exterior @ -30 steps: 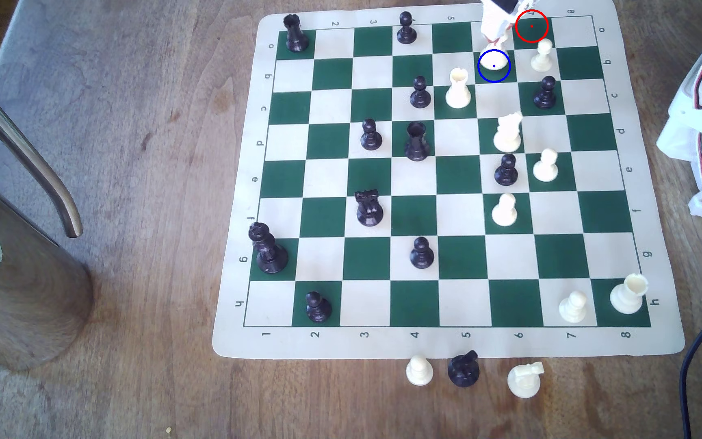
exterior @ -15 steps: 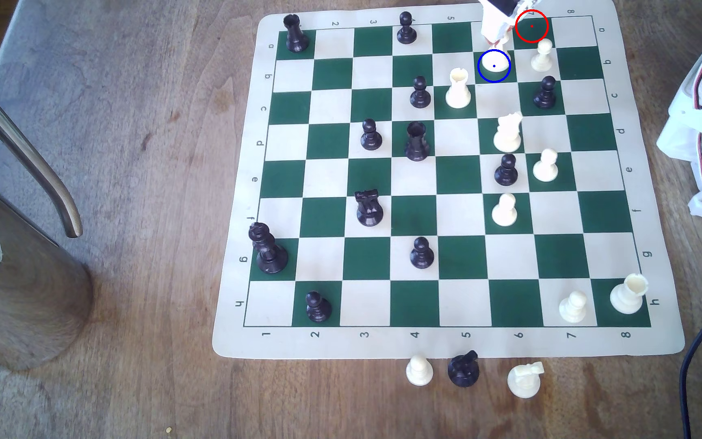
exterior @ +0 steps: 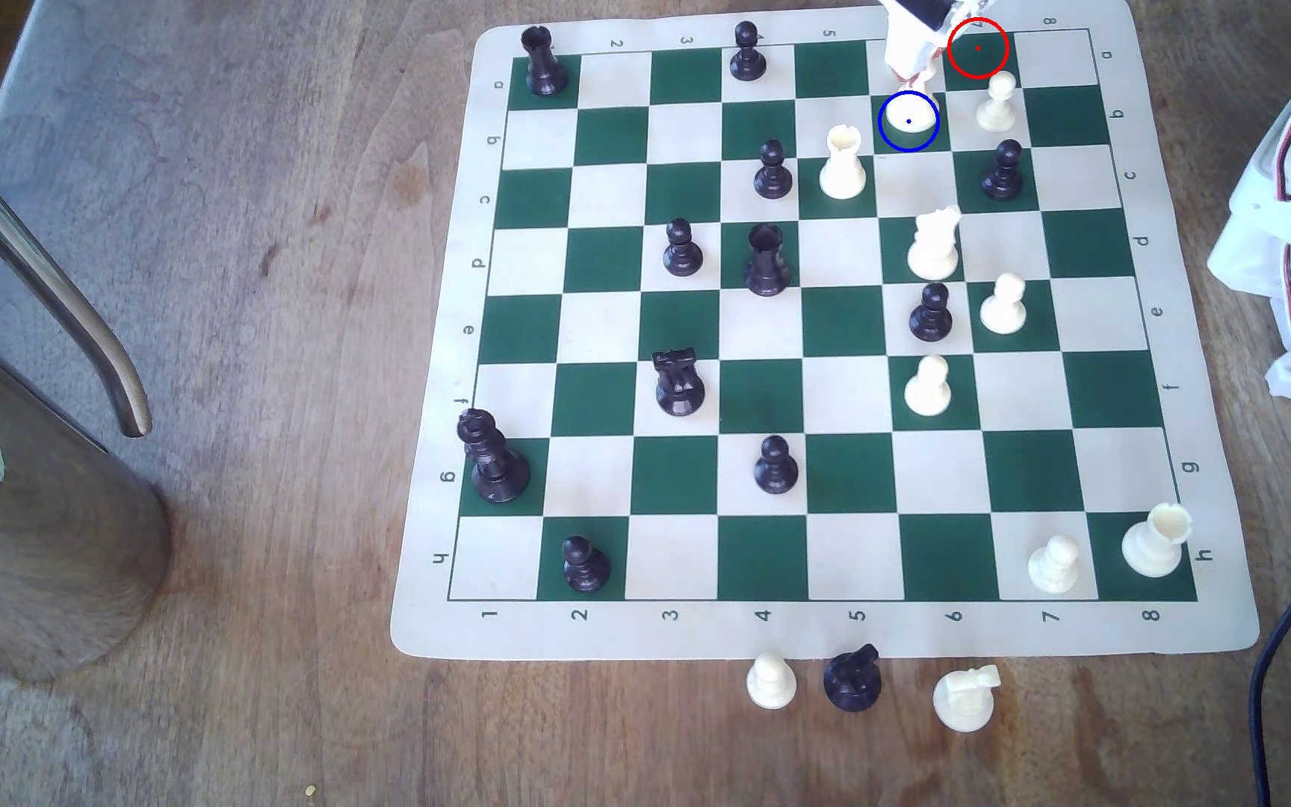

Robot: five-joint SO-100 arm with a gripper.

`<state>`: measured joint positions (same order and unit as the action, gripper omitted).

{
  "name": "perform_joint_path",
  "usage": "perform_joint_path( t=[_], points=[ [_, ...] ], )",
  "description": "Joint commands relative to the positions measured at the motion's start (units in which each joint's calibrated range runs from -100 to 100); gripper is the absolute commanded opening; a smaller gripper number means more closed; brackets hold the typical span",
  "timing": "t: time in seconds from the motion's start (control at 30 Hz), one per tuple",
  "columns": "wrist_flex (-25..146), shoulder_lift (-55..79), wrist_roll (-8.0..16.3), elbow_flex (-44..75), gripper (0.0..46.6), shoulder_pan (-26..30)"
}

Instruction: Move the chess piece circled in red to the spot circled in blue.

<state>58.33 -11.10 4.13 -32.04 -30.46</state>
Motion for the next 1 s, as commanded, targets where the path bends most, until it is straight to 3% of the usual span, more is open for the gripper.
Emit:
perform_joint_path(
  t=[0.0, 0.57, 0.97],
  points=[
    [-0.5, -1.6, 0.0, 0.0, 14.8, 0.5],
    [4.1, -5.4, -1.5, 0.9, 18.4, -1.1],
    [14.2, -18.9, -2.6, -0.2, 22.1, -0.9]
  ],
)
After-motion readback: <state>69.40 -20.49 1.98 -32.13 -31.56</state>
